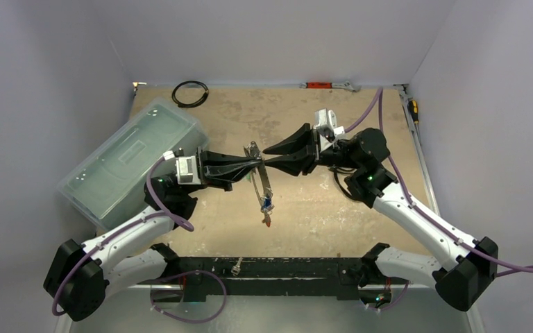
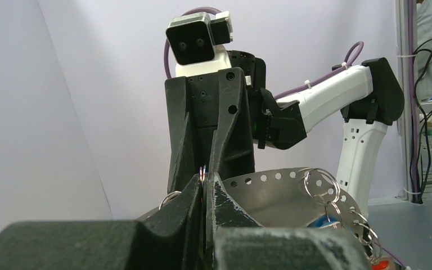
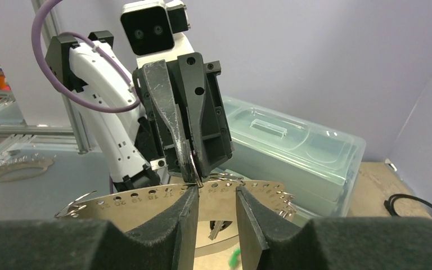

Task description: Put the keys on the keyring

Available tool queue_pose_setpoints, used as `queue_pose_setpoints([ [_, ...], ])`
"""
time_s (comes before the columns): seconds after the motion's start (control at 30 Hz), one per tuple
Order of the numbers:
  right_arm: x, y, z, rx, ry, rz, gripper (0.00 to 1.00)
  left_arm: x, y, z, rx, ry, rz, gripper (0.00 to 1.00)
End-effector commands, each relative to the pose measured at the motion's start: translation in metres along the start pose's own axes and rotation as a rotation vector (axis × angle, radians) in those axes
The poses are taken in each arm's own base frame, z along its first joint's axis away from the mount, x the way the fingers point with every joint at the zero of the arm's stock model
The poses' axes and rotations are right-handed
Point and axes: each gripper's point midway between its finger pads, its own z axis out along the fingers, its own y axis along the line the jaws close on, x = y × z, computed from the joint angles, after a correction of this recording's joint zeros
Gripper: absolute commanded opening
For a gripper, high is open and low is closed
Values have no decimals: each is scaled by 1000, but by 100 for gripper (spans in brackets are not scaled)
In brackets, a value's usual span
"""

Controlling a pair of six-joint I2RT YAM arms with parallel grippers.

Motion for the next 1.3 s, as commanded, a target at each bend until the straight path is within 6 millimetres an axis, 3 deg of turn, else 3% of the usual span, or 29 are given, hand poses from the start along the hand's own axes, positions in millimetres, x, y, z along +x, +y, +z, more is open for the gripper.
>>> queue_pose_setpoints([
  [0.0,-27,13,6,-49,-44,-64,34,-9,10,2,-46,-30,39,0],
  [0.33,-33,14,7,-57,-47,-86,30,-2,18,-1,-90,-5,41,0],
  [0.8,-36,14,17,-84,-47,-83,23,5,12,-1,-59,16,18,0],
  [1.27,-40,20,21,-128,-26,-70,27,21,2,-4,5,75,0,0],
])
